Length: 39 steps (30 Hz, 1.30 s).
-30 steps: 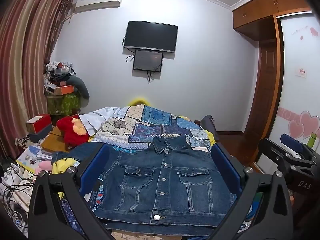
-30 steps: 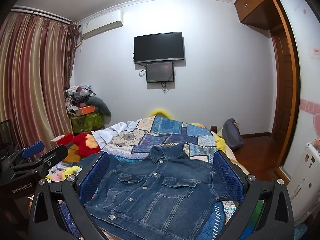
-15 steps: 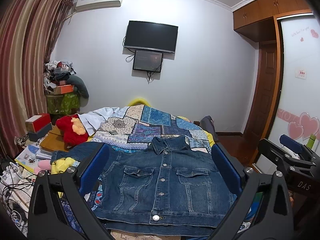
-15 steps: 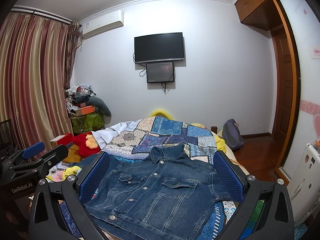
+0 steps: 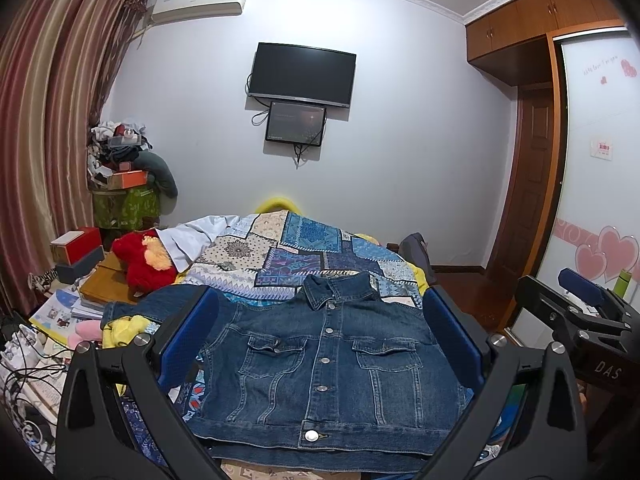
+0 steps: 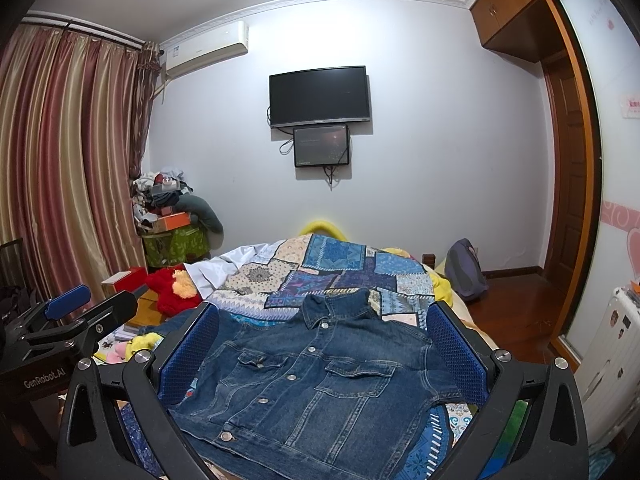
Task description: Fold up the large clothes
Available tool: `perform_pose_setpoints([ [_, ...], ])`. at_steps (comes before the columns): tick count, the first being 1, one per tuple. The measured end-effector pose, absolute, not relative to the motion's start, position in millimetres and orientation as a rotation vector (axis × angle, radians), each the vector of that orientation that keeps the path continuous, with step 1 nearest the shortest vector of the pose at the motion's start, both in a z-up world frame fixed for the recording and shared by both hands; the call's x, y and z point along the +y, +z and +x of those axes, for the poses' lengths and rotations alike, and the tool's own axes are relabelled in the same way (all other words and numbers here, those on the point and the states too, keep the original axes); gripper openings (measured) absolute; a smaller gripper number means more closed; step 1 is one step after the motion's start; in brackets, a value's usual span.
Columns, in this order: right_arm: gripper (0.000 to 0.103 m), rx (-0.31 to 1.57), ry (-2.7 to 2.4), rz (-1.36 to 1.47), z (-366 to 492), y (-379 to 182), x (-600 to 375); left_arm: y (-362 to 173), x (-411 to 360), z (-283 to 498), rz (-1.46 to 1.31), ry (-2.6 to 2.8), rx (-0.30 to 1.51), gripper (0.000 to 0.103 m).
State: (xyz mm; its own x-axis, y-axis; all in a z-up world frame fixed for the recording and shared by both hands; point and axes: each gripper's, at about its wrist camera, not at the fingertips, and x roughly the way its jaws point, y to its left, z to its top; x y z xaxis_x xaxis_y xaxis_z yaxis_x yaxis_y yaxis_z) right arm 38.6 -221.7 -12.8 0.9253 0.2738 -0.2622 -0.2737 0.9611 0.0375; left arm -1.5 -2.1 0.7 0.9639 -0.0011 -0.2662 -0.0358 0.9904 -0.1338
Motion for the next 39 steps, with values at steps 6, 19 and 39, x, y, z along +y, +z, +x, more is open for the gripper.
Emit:
perform_pose_setpoints([
  [6, 0.103, 0.269, 0.280, 0.000, 39, -14, -223, 1, -3, -1, -0.140, 0.018, 0.269, 0.103],
  [19, 0.103, 0.265, 0.282, -0.001, 39, -11, -219, 2, -5, -2, -0.132, 0.016, 0.258, 0.103],
  [39, 0.103, 0.280, 0.279, -0.006, 45, -4, -223, 0, -3, 7, -0.140, 0.021, 0.269, 0.103],
])
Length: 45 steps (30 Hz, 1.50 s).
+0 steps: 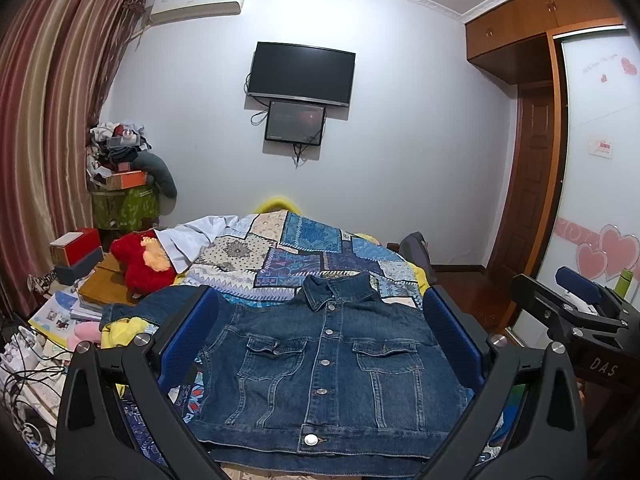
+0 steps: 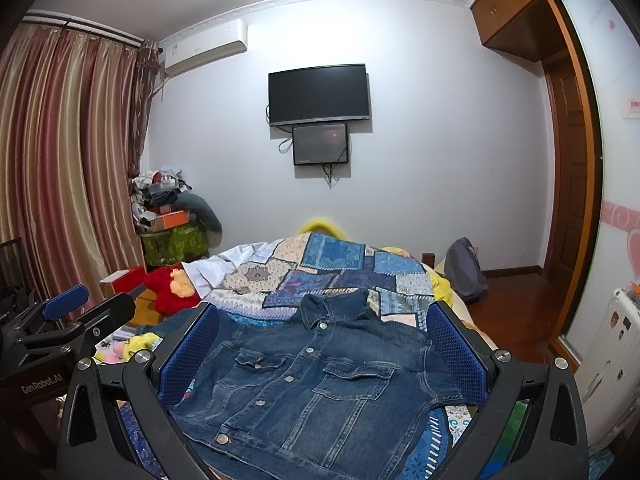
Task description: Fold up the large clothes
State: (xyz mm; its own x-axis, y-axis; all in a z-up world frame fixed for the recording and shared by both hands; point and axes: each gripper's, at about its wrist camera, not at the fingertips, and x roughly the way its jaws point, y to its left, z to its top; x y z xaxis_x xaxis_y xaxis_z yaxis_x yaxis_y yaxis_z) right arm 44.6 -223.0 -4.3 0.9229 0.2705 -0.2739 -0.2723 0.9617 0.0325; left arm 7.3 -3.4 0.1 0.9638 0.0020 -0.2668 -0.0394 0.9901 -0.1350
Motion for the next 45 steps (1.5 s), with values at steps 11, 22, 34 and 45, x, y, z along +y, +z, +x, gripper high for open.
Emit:
perform_pose_setpoints([
  [11, 0.103, 0.352, 0.290, -0.002, 110, -22, -210, -3, 30, 56, -0.180, 0.078, 0.292, 0.103],
  [22, 0.103, 0.432, 0.327, -0.007, 247, -33, -181, -28, 132, 173, -0.211, 0.214, 0.437, 0.103],
  [34, 0.103, 0.771, 0.323, -0.184, 423, -149, -113, -182, 265, 286, -0.384, 0.366, 0.905, 0.103],
  [45, 0.103, 1.047, 0.469, -0.383, 461, -267, -61, -249, 322, 284, -0.709, 0.311, 0.976, 0.076],
])
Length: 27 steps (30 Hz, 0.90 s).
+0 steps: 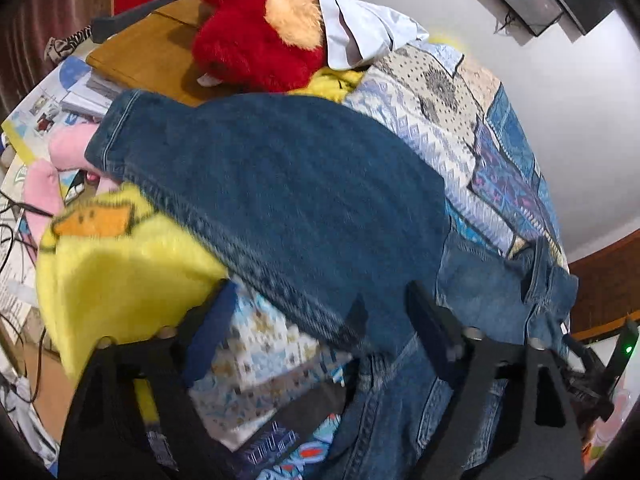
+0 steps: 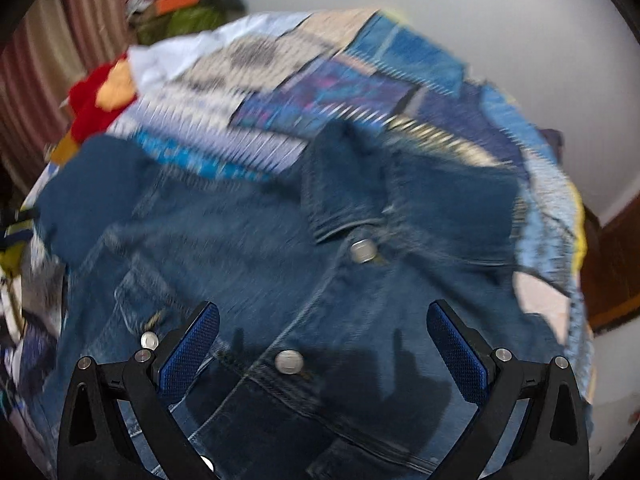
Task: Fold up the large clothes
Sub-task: 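Grasp the jacket sleeve with the left gripper and lift it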
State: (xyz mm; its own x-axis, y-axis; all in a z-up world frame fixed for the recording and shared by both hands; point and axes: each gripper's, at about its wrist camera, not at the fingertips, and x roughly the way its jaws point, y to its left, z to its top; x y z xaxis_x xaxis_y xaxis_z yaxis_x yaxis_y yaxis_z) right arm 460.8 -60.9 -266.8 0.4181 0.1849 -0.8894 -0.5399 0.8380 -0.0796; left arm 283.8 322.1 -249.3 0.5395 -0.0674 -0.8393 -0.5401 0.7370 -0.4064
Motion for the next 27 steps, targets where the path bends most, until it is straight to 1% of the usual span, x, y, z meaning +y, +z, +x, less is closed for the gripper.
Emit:
perform_pose_setpoints([
  [2, 0.103, 1.058, 0.510, -0.406, 460, -275, -53, -253, 329, 294, -0.697, 0.330, 0.985, 0.058],
  [3, 0.103, 1.065, 0.526, -0.414, 459, -276, -50, -255, 333, 300, -0.697, 0.350, 0.991, 0.055],
  [5, 0.103, 1.078, 0.553, -0.425, 458, -281, -44, -255, 338, 307, -0.667, 0.397, 0.997, 0.033],
  [6, 0.103, 1.090, 0.564, -0.429, 458, -284, -41, -255, 338, 311, -0.646, 0.411, 0.998, 0.031],
  [7, 0.103, 1.102, 0.569, -0.432, 457, -287, -39, -252, 336, 316, -0.615, 0.426, 0.994, 0.027],
  [10, 0.103, 1.135, 0.550, -0.466, 458, -297, -35, -233, 317, 328, -0.453, 0.463, 0.976, 0.021],
  [11, 0.103, 1.146, 0.545, -0.470, 458, -300, -35, -225, 309, 331, -0.401, 0.466, 0.955, 0.012],
  [12, 0.103, 1.157, 0.543, -0.468, 459, -300, -35, -212, 295, 334, -0.328, 0.465, 0.923, 0.011],
  [14, 0.103, 1.161, 0.538, -0.458, 460, -298, -38, -189, 271, 338, -0.231, 0.444, 0.858, 0.011],
  [17, 0.103, 1.127, 0.525, -0.418, 458, -279, -45, -162, 236, 343, -0.123, 0.387, 0.780, 0.011],
  [19, 0.103, 1.097, 0.517, -0.397, 455, -263, -51, -155, 213, 347, -0.089, 0.334, 0.762, 0.011],
  [23, 0.103, 1.023, 0.486, -0.390, 446, -231, -67, -165, 182, 358, -0.083, 0.228, 0.798, 0.011],
  [27, 0.103, 0.974, 0.447, -0.406, 433, -210, -86, -207, 153, 368, -0.066, 0.162, 0.926, 0.011],
])
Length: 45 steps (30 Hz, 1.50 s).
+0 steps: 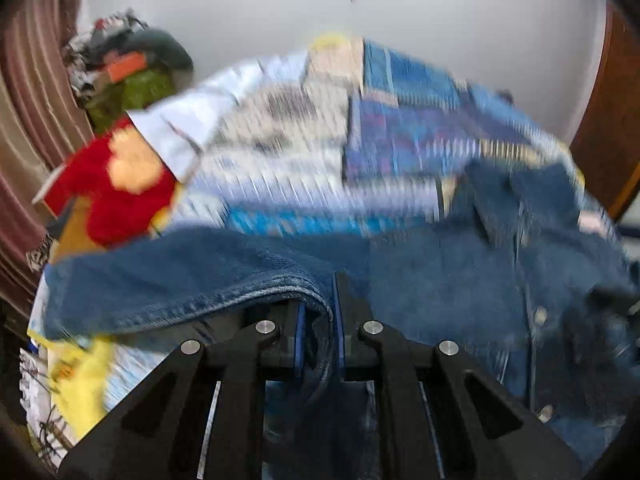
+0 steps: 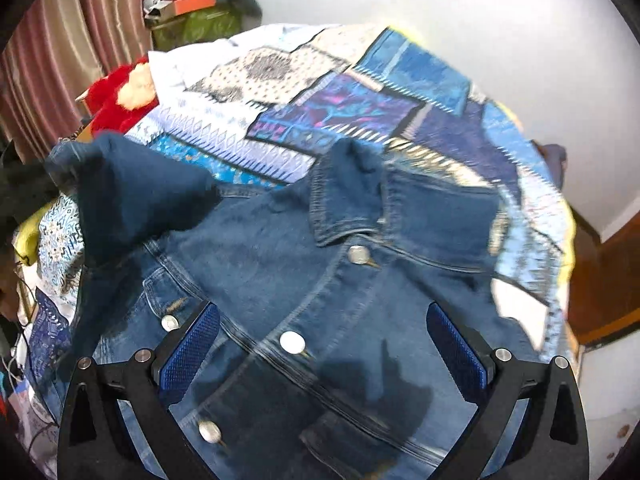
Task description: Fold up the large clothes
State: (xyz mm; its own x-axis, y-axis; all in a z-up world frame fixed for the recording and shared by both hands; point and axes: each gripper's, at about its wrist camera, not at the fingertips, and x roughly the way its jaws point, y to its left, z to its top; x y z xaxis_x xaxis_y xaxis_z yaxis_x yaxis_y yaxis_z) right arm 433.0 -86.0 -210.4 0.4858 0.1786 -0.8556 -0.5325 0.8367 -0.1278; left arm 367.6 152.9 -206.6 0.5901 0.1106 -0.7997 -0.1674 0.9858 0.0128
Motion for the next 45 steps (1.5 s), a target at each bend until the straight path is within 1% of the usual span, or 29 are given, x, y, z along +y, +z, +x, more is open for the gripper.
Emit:
perform_pose_setpoints([
  [3, 0.103, 0.950, 0.414, -0.434, 425, -202, -99, -249, 155, 373, -0.135, 0.145, 1.042, 0.011],
  [5, 0.103, 0.938, 0.410, -0.445, 420, -199, -106, -270, 158, 372, -0.189, 0.150, 1.089, 0.011],
  [9, 0.103, 0.917, 0.407, -0.462, 409, -194, -114, -291, 182, 366, -0.340, 0.148, 1.143, 0.012],
  [10, 0.103, 0.913, 0.409, -0.462, 407, -192, -116, -289, 188, 363, -0.376, 0.143, 1.142, 0.018],
  [11, 0.103, 0.912, 0.412, -0.459, 405, -192, -117, -286, 194, 360, -0.411, 0.137, 1.136, 0.028],
  [12, 0.103, 0.912, 0.415, -0.456, 405, -192, -118, -281, 199, 355, -0.436, 0.135, 1.123, 0.035],
  [13, 0.103, 0.915, 0.419, -0.449, 405, -191, -118, -272, 206, 349, -0.453, 0.131, 1.107, 0.052],
  [14, 0.103, 0.918, 0.422, -0.444, 405, -192, -118, -265, 211, 346, -0.463, 0.129, 1.094, 0.060],
  [17, 0.103, 0.925, 0.433, -0.428, 405, -195, -115, -243, 238, 330, -0.528, 0.140, 1.027, 0.064],
  [19, 0.103, 0.930, 0.438, -0.421, 405, -198, -113, -241, 260, 326, -0.599, 0.166, 1.005, 0.064],
  [24, 0.103, 0.935, 0.444, -0.425, 406, -204, -109, -258, 316, 330, -0.712, 0.299, 0.979, 0.062],
  [25, 0.103, 0.937, 0.443, -0.426, 407, -205, -109, -259, 320, 332, -0.716, 0.312, 0.974, 0.056],
  [26, 0.103, 0.939, 0.442, -0.424, 407, -206, -111, -258, 323, 335, -0.708, 0.336, 0.968, 0.046],
  [27, 0.103, 0.940, 0.440, -0.423, 407, -207, -112, -254, 322, 342, -0.660, 0.378, 0.961, 0.039],
  [28, 0.103, 0.945, 0.434, -0.420, 408, -208, -115, -250, 321, 347, -0.605, 0.411, 0.964, 0.022],
  [29, 0.103, 0.948, 0.428, -0.417, 409, -209, -118, -242, 313, 355, -0.511, 0.453, 0.965, 0.017],
  [30, 0.103, 0.951, 0.423, -0.413, 410, -209, -121, -235, 307, 360, -0.442, 0.477, 0.953, 0.016],
  [31, 0.103, 0.957, 0.415, -0.404, 411, -210, -126, -224, 302, 361, -0.374, 0.499, 0.933, 0.012],
  [32, 0.103, 0.960, 0.408, -0.397, 413, -209, -130, -211, 293, 363, -0.317, 0.514, 0.901, 0.011],
  [34, 0.103, 0.961, 0.387, -0.380, 416, -208, -141, -183, 275, 369, -0.304, 0.468, 0.828, 0.011],
  [35, 0.103, 0.959, 0.375, -0.373, 417, -206, -146, -173, 264, 372, -0.303, 0.434, 0.802, 0.009],
  [37, 0.103, 0.951, 0.354, -0.348, 418, -200, -158, -146, 221, 383, -0.225, 0.328, 0.740, 0.009],
  [39, 0.103, 0.945, 0.341, -0.311, 417, -193, -170, -133, 176, 393, -0.133, 0.221, 0.714, 0.009],
  [41, 0.103, 0.937, 0.333, -0.278, 415, -185, -183, -137, 129, 399, -0.078, 0.100, 0.741, 0.009],
  [43, 0.103, 0.925, 0.323, -0.253, 410, -177, -196, -154, 90, 404, -0.045, 0.016, 0.796, 0.010],
  [44, 0.103, 0.920, 0.319, -0.248, 407, -174, -201, -165, 73, 407, -0.034, -0.017, 0.829, 0.015],
  [45, 0.103, 0.915, 0.314, -0.247, 404, -171, -206, -181, 54, 409, -0.019, -0.064, 0.879, 0.018],
])
